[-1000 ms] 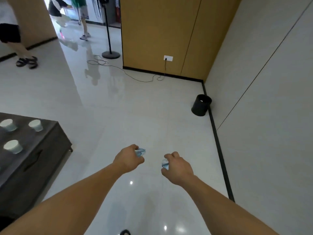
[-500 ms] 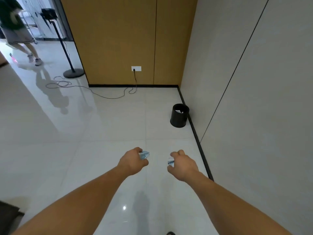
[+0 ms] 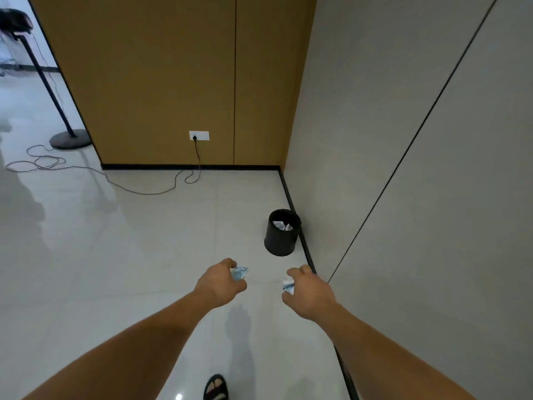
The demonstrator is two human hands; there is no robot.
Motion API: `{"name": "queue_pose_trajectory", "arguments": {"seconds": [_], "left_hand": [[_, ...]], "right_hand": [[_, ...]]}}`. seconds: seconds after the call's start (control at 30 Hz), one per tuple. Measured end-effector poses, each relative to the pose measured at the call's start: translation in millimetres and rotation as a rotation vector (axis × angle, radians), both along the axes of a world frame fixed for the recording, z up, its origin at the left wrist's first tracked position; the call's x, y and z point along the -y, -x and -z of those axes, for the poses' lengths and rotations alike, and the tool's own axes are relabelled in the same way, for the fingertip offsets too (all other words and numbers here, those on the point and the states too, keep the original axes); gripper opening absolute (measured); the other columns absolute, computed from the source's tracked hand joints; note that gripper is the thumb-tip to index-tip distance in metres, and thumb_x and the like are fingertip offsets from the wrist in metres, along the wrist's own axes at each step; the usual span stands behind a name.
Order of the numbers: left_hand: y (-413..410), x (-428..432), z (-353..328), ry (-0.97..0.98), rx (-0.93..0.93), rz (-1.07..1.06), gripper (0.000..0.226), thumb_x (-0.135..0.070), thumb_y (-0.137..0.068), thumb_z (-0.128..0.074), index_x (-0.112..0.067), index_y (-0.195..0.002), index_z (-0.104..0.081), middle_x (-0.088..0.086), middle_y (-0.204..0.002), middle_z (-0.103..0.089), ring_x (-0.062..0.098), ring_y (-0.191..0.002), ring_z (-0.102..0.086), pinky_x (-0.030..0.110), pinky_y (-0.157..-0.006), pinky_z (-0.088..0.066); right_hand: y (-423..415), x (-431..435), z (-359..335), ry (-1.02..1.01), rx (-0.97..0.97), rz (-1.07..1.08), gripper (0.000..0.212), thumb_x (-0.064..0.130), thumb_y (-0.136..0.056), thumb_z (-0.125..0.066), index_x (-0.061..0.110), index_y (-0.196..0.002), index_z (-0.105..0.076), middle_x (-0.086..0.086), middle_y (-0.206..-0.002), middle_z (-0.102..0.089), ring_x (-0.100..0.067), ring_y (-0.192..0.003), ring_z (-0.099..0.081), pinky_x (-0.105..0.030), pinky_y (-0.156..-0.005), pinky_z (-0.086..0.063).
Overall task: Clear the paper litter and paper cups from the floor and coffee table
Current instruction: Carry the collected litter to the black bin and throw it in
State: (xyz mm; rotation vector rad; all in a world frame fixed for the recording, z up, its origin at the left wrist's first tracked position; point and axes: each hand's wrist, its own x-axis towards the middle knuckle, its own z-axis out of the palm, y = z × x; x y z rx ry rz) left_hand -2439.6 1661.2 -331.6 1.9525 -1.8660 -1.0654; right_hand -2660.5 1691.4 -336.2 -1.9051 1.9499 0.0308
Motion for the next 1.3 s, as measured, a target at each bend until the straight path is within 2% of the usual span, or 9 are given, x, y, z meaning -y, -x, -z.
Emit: {"name": "queue_pose_trajectory", "arguments": {"seconds": [0.2,0.37,0.43,0.53,0.63,0.83,1.0,1.1,1.3], "left_hand": [[32,148,-3,0.004,0.023,0.109,0.056,-0.036,-0.08,-0.067,-0.02,-0.13,-0.049,0.004,-0.118,-0.06,0.017,-0.089,-0.057,0.023,-0.071,-0.045],[82,248,5,-0.039,0.066,0.169,0.054,-0.038,-0.08,-0.068,-0.022,-0.129,-0.05,0.004,-0.117,-0.061,0.019,-0.09,-0.057,0.027,-0.078,-0.05],[106,293,12,-0.041,0.078,0.191,0.054,-0.039,-0.08,-0.068,-0.023,-0.128,-0.05,0.003,-0.117,-0.061,0.017,-0.089,-0.055,0.027,-0.077,-0.048],[141,355,18,-0.058,0.087,0.171,0.054,-0.041,-0.079,-0.068,-0.023,-0.127,-0.05,0.002,-0.114,-0.06,0.017,-0.087,-0.054,0.026,-0.072,-0.044],[172,410,19,-0.084,0.105,0.161,0.052,-0.041,-0.078,-0.066,-0.023,-0.124,-0.051,0.002,-0.112,-0.06,0.018,-0.088,-0.055,0.026,-0.071,-0.046],[213,502,30,-0.162,0.095,0.133,0.059,-0.038,-0.076,-0.068,-0.023,-0.13,-0.048,0.004,-0.12,-0.058,0.022,-0.101,-0.058,0.027,-0.073,-0.045],[234,581,67,-0.26,0.097,0.15,0.063,-0.038,-0.079,-0.07,-0.022,-0.134,-0.045,0.004,-0.125,-0.058,0.022,-0.109,-0.057,0.023,-0.078,-0.044],[243,635,98,-0.312,0.11,0.198,0.063,-0.041,-0.08,-0.068,-0.02,-0.135,-0.045,0.007,-0.126,-0.058,0.024,-0.111,-0.058,0.029,-0.087,-0.049],[260,725,197,-0.427,0.107,0.217,0.059,-0.039,-0.081,-0.067,-0.019,-0.132,-0.045,0.004,-0.123,-0.059,0.021,-0.108,-0.059,0.028,-0.085,-0.05]], "right_hand": [[30,126,1,-0.011,0.022,0.102,0.056,0.043,-0.092,-0.055,0.025,-0.143,-0.04,-0.001,-0.139,-0.039,-0.023,-0.12,-0.051,-0.029,-0.095,-0.043],[63,218,10,-0.035,0.018,0.09,0.056,0.043,-0.091,-0.055,0.024,-0.141,-0.041,-0.002,-0.14,-0.039,-0.025,-0.119,-0.051,-0.031,-0.095,-0.045],[82,263,17,-0.036,0.019,0.091,0.057,0.042,-0.091,-0.056,0.023,-0.142,-0.041,-0.003,-0.141,-0.038,-0.026,-0.12,-0.051,-0.032,-0.094,-0.045],[115,331,25,-0.034,0.019,0.057,0.053,0.04,-0.09,-0.057,0.022,-0.138,-0.044,-0.006,-0.138,-0.041,-0.027,-0.117,-0.052,-0.032,-0.092,-0.047],[146,392,25,-0.057,0.008,0.033,0.057,0.039,-0.091,-0.056,0.023,-0.143,-0.04,-0.006,-0.143,-0.037,-0.028,-0.12,-0.052,-0.033,-0.094,-0.047],[186,492,34,-0.123,0.013,-0.021,0.064,0.042,-0.092,-0.058,0.021,-0.149,-0.035,-0.004,-0.145,-0.035,-0.025,-0.124,-0.049,-0.032,-0.096,-0.047],[203,569,60,-0.169,0.042,-0.018,0.064,0.041,-0.093,-0.057,0.022,-0.149,-0.034,-0.003,-0.146,-0.036,-0.024,-0.124,-0.049,-0.03,-0.096,-0.045],[207,620,86,-0.209,0.044,0.0,0.062,0.042,-0.093,-0.056,0.022,-0.148,-0.035,-0.003,-0.146,-0.035,-0.024,-0.124,-0.048,-0.03,-0.096,-0.045],[214,704,179,-0.291,0.094,0.054,0.056,0.039,-0.092,-0.057,0.024,-0.143,-0.038,-0.002,-0.14,-0.038,-0.022,-0.121,-0.049,-0.031,-0.094,-0.046]]}}
